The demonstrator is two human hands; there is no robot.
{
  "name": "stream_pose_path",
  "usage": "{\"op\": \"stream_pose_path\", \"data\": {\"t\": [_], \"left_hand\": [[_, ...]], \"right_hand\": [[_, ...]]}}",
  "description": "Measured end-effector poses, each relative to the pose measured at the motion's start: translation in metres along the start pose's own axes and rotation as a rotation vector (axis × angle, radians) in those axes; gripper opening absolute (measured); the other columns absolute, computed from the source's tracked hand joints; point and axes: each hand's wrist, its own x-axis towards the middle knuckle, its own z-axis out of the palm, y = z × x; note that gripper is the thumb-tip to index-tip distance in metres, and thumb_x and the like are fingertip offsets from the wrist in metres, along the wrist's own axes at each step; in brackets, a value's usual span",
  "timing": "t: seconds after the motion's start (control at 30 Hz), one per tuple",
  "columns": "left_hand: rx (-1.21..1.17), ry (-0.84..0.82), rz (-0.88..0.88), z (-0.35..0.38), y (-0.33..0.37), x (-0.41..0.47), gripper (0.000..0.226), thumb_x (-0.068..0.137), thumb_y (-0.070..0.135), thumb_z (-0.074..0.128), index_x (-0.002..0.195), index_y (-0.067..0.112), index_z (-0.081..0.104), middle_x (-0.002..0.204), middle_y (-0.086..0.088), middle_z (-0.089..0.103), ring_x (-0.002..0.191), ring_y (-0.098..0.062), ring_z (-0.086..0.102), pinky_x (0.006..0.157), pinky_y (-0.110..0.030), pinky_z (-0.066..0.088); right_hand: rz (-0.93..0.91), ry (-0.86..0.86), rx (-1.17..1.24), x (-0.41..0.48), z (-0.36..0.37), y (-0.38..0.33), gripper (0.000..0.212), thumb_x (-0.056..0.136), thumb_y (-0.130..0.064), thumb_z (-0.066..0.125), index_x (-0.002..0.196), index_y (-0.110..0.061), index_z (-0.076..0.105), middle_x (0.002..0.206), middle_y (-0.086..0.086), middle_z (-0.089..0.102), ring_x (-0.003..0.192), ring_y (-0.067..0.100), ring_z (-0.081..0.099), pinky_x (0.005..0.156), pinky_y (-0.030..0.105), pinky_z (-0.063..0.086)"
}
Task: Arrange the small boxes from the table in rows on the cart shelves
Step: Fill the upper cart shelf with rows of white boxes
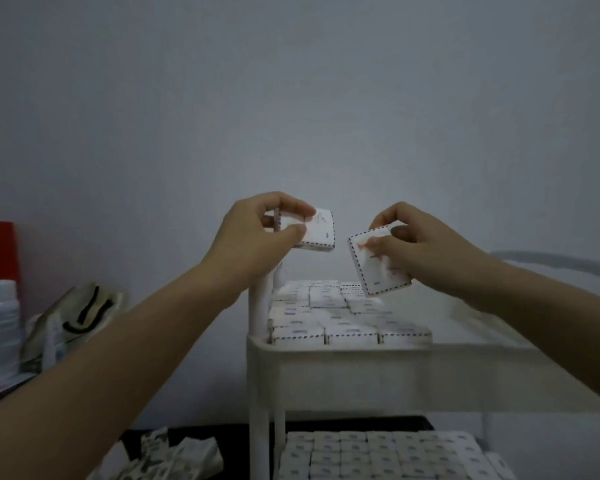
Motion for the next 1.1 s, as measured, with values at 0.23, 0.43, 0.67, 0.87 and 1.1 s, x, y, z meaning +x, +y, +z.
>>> {"op": "stream_pose_path", "data": {"t": [0.23,0.43,0.67,0.87,1.1], "left_hand": [[0.197,-0.271,0.046,0.016,-0.006,0.025,0.034,0.081,0.009,0.074,0.102,0.036,0.070,0.106,0.013,0.067,0.096,-0.006,0.065,0.075,-0.021,0.058],[0.376,-0.485,0.065,0.015,0.002,0.058,0.026,0.075,0.025,0.080,0.097,0.033,0.069,0.098,0.010,0.072,0.084,-0.005,0.069,0.068,-0.020,0.057],[0.665,-0.485,0.099,0.064,-0.003,0.127,0.021,0.083,0.038,0.072,0.095,0.021,0.070,0.091,0.003,0.073,0.071,-0.009,0.066,0.053,-0.017,0.051],[0.891,-0.549,0.012,0.107,-0.024,0.158,0.050,0.087,0.054,0.062,0.088,0.004,0.069,0.071,-0.006,0.072,0.054,-0.015,0.070,0.051,-0.022,0.057],[0.907,-0.621,0.002,0.125,-0.040,0.171,0.055,0.086,0.056,0.060,0.088,0.002,0.069,0.064,-0.006,0.072,0.055,-0.018,0.071,0.060,-0.025,0.059]], "right_hand": [[0.127,-0.084,-0.392,0.069,-0.016,0.045,0.017,0.097,-0.030,0.046,0.111,-0.027,0.053,0.106,-0.001,0.055,0.092,0.017,0.054,0.069,0.028,0.043],[0.127,-0.281,-0.578,0.092,0.009,0.070,0.036,0.102,-0.028,0.029,0.129,-0.020,0.052,0.136,0.004,0.051,0.109,0.021,0.047,0.083,0.029,0.034],[0.279,-0.395,-0.437,0.095,0.015,0.093,0.037,0.103,-0.023,0.032,0.131,-0.008,0.050,0.132,0.016,0.050,0.108,0.031,0.057,0.087,0.038,0.053],[0.427,-0.389,-0.244,0.087,0.012,0.102,0.047,0.102,-0.038,0.020,0.124,-0.023,0.059,0.101,0.011,0.056,0.072,0.019,0.054,0.054,0.026,0.054],[0.447,-0.395,-0.143,0.086,0.015,0.107,0.041,0.102,-0.035,0.025,0.122,-0.021,0.057,0.088,0.009,0.053,0.065,0.018,0.053,0.055,0.027,0.053]]}}
